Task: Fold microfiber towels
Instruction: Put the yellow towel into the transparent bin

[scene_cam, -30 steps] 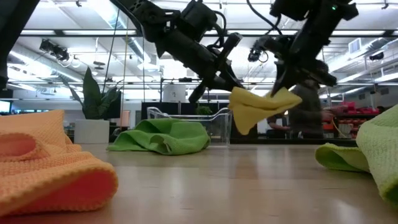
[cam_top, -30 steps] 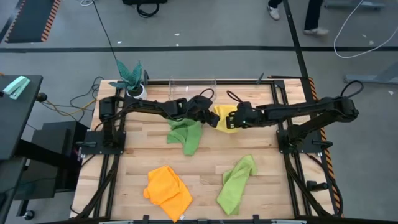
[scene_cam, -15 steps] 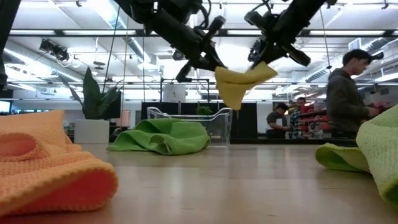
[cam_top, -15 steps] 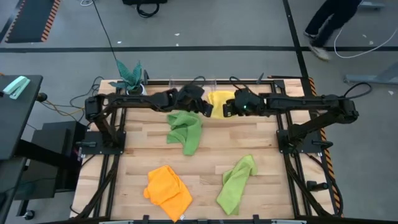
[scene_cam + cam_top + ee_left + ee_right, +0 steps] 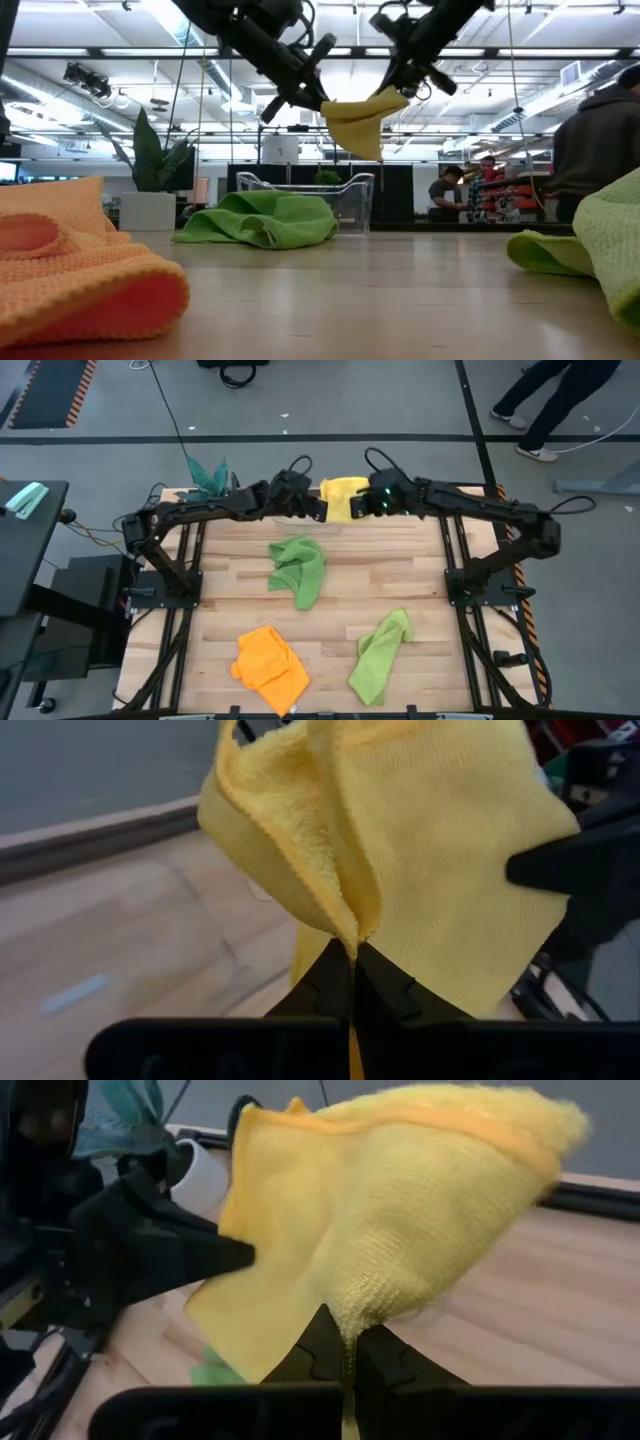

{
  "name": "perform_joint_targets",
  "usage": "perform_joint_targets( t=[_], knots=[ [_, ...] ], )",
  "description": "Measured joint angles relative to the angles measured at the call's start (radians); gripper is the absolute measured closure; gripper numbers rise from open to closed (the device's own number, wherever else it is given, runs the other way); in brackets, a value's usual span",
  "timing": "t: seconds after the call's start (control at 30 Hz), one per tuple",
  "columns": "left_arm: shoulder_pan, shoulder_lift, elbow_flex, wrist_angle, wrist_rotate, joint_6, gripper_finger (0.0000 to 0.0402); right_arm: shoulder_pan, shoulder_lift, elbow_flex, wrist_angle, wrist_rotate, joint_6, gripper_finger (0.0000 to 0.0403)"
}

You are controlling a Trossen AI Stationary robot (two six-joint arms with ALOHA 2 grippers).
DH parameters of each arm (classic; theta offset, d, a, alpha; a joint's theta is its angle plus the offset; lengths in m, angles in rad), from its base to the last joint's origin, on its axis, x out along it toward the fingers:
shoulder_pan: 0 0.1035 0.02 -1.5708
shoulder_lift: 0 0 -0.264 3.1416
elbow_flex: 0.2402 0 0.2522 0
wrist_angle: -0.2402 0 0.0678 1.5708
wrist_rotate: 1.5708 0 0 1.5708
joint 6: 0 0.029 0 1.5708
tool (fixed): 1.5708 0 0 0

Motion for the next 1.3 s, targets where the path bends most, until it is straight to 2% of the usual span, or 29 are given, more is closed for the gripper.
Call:
perform_joint_targets(
  t=[0.4, 0.67, 0.93, 1.2, 1.3],
  knots=[
    [0.168, 0.000, 0.000, -0.148, 0.000, 0.101, 0.0394, -0.138, 0.326, 0.270, 0.002, -0.222, -0.135, 0.0398],
    [0.272, 0.001, 0.000, -0.163, 0.041, 0.128, 0.0394, -0.203, 0.490, 0.408, -0.009, -0.327, -0.179, 0.0398],
    [0.332, 0.035, 0.001, -0.155, 0.054, 0.122, 0.0394, -0.264, 0.613, 0.461, -0.026, -0.417, -0.237, 0.0398],
    [0.338, 0.163, 0.001, -0.155, 0.114, 0.102, 0.0394, -0.286, 0.689, 0.461, -0.056, -0.473, -0.253, 0.0398],
    [0.339, 0.196, 0.001, -0.156, 0.167, 0.101, 0.0394, -0.285, 0.713, 0.461, -0.078, -0.486, -0.253, 0.0398]
  ],
)
